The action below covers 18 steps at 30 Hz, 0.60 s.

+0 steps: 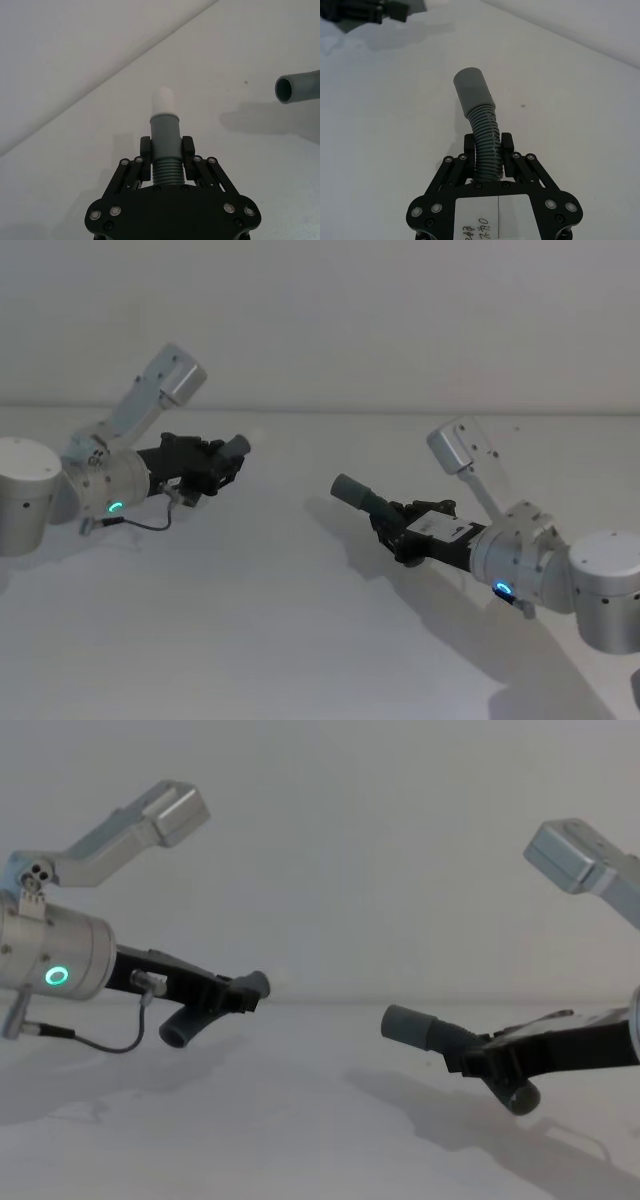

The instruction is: Use both hands to pick up one end of the pipe from the table, align the ends, and insert them.

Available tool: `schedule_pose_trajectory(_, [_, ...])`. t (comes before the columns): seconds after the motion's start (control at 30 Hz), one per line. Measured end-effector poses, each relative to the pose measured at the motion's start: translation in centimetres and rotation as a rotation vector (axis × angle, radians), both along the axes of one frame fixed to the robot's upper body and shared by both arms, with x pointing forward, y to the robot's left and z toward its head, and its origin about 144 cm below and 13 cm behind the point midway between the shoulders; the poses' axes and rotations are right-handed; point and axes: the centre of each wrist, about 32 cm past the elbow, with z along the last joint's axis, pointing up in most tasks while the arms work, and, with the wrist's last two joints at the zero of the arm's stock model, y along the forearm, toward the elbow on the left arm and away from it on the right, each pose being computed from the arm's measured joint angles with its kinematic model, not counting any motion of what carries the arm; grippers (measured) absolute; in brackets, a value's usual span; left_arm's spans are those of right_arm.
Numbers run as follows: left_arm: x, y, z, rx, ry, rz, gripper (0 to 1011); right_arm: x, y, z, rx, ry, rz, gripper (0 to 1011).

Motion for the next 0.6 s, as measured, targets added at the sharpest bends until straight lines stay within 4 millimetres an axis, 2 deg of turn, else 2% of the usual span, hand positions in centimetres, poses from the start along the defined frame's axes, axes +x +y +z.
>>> schedule_pose_trajectory(0.6, [1.1, 2.8, 2.4, 0.109, -0.136, -0.206, 352, 0.2, -2.5, 1.6, -0.070, -0.062, 0.204, 298])
